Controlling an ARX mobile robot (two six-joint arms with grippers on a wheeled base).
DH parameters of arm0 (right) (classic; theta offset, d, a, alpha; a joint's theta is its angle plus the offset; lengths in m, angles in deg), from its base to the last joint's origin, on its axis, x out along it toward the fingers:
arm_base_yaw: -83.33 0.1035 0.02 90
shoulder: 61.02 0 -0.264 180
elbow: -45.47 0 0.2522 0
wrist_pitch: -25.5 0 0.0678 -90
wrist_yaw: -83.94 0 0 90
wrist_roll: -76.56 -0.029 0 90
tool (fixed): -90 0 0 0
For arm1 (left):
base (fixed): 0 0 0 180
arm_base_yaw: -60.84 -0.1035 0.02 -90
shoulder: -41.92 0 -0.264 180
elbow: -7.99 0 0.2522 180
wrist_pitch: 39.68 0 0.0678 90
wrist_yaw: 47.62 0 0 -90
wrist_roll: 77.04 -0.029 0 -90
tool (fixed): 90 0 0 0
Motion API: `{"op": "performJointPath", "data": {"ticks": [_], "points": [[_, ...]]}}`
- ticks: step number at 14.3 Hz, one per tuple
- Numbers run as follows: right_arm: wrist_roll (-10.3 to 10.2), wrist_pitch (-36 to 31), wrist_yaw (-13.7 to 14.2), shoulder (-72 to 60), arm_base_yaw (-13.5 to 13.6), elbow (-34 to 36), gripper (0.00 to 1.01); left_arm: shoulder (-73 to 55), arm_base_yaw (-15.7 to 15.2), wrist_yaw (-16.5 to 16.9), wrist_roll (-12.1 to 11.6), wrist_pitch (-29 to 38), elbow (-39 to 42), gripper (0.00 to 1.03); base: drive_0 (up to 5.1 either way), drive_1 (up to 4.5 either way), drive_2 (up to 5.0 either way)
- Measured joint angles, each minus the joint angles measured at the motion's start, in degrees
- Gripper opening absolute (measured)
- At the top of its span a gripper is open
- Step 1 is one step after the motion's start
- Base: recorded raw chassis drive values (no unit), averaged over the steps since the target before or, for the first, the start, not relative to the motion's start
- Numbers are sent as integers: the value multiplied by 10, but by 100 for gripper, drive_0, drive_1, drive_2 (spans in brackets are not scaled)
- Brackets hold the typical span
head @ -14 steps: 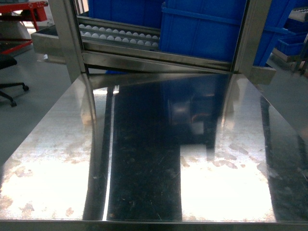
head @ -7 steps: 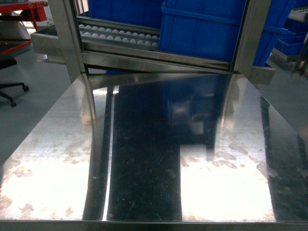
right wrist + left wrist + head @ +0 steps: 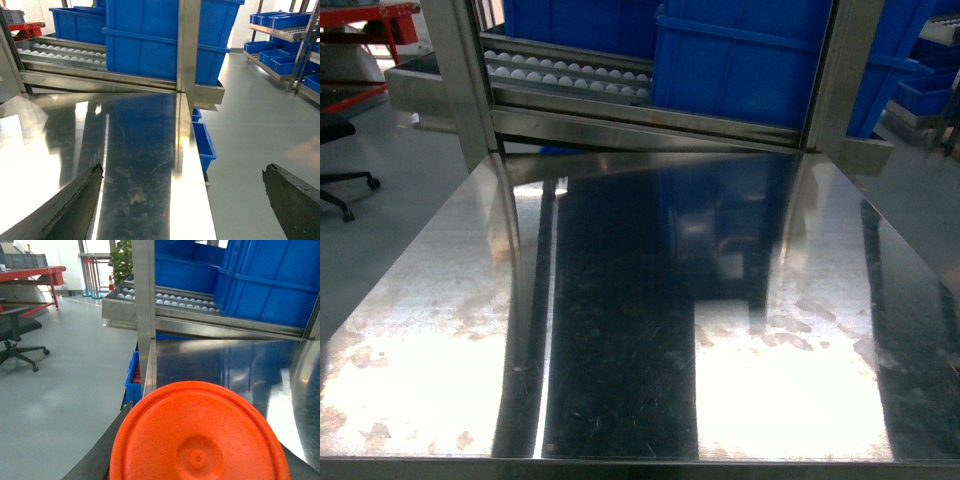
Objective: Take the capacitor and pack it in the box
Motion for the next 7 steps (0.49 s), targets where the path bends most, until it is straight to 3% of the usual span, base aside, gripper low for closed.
{"op": "performJointPath", "data": {"ticks": [5, 6, 7], "points": [[0, 0, 0, 0, 0, 0, 98, 47, 0, 0, 0, -45, 0, 44, 0, 0, 0], [0, 0, 0, 0, 0, 0, 98, 97, 0, 0, 0, -125, 0, 44, 0, 0, 0], [0, 0, 0, 0, 0, 0, 98, 135, 0, -1, 0, -151, 0, 44, 0, 0, 0]]}}
